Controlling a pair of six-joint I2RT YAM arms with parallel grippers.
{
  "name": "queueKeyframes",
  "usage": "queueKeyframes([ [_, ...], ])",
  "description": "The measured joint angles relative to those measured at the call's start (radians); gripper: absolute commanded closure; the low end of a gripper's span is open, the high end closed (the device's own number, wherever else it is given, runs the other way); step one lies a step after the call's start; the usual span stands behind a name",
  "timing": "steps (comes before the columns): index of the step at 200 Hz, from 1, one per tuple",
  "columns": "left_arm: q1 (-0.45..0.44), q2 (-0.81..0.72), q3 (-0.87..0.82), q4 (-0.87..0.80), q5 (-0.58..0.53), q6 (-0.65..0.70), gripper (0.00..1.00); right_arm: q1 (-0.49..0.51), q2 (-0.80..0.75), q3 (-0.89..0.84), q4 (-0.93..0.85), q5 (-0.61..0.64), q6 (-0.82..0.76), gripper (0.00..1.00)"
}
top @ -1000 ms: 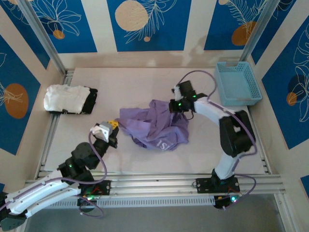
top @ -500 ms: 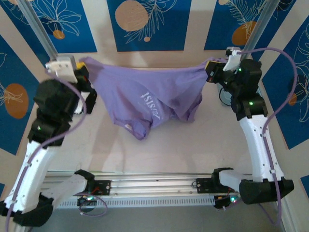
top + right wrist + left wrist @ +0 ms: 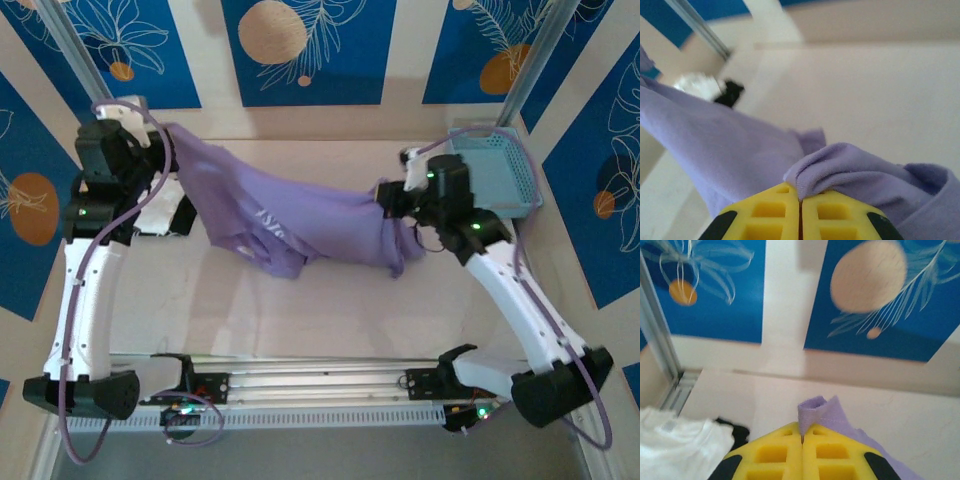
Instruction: Fold the inside-out t-shirt
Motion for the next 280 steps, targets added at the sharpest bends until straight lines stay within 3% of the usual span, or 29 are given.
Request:
queueKeyframes([
  [27,0.04,0.017,-0.158,-0.006,0.003,0.0,1.0,0.026,0.257,-0.016,0.037,-0.022,0.014,0.8],
  [58,0.072,0.071,-0.205,-0.011,0.003,0.003,1.0,0.027,0.513,0.076,0.019,-0.04,-0.021,0.65],
  [115,0.078,0.089,-0.205,-0.006,0.037,0.003,1.0,-0.001,0.441,0.019,0.039,-0.02,-0.045,0.55],
  [181,0.079,0.092,-0.208,0.004,0.072,0.0,1.0,0.001,0.378,-0.233,0.161,-0.019,0.096,0.55],
  [243,0.079,0.094,-0.217,0.016,0.093,0.0,1.0,0.023,0.421,-0.257,0.317,-0.022,0.214,0.57],
  [266,0.079,0.094,-0.218,0.018,0.097,0.0,1.0,0.023,0.434,-0.257,0.347,0.004,0.233,0.63],
  [280,0.079,0.094,-0.218,0.019,0.1,0.0,1.0,0.023,0.44,-0.257,0.358,0.032,0.239,0.78],
])
